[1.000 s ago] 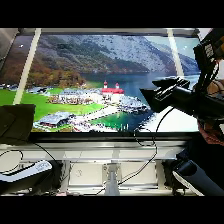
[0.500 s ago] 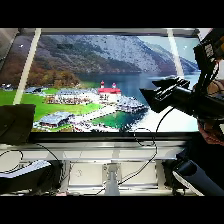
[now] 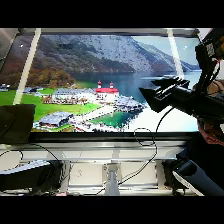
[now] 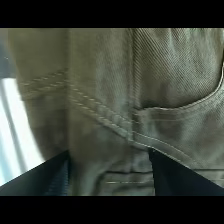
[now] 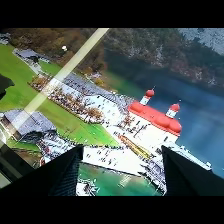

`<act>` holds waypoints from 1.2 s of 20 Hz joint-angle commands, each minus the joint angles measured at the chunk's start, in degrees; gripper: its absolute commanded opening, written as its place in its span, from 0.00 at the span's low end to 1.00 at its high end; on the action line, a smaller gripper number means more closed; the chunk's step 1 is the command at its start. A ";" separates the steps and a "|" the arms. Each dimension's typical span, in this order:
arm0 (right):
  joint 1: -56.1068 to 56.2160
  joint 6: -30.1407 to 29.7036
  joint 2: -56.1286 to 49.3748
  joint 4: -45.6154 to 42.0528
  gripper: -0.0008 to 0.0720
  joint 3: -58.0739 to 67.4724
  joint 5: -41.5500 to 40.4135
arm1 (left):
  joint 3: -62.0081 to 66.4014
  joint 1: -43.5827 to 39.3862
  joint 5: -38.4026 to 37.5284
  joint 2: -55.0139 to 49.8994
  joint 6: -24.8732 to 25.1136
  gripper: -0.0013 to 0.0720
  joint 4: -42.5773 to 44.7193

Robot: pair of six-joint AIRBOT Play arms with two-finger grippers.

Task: Fold the clothes and pants, and hang the long-sleeved shirts on hangers.

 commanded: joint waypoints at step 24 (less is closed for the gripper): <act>0.04 0.00 0.00 1.77 0.77 0.02 -0.37 | 3.52 -23.52 -0.28 19.34 18.43 0.07 -32.63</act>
